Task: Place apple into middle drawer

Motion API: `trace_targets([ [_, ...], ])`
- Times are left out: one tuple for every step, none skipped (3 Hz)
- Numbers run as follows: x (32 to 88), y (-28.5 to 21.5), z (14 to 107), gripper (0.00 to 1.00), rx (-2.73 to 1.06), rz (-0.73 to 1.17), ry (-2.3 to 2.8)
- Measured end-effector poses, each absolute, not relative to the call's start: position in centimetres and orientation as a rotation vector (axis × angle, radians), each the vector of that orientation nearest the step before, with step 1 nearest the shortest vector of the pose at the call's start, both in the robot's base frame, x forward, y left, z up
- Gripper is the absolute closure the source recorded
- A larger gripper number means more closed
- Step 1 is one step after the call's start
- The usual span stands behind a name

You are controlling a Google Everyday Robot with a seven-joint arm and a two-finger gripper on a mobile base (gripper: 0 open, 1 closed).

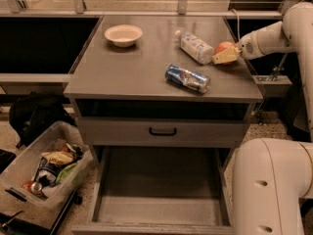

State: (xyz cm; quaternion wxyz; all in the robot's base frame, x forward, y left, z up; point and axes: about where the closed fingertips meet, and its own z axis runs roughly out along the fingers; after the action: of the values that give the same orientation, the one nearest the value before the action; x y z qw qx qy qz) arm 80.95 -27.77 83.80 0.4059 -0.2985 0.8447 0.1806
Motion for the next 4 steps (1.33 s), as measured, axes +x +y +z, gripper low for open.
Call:
trace_targets([
  [81.0, -27.7, 83.8, 1.0, -0.753, 0.456, 2.131],
  [80.2, -29.2, 87.9, 1.0, -0.745, 0.377, 2.102],
  [77.4, -31.9, 94.3, 1.0, -0.704, 0.315, 2.058],
  [72.8, -34.9, 101.1, 1.0, -0.66, 0.254, 2.032],
])
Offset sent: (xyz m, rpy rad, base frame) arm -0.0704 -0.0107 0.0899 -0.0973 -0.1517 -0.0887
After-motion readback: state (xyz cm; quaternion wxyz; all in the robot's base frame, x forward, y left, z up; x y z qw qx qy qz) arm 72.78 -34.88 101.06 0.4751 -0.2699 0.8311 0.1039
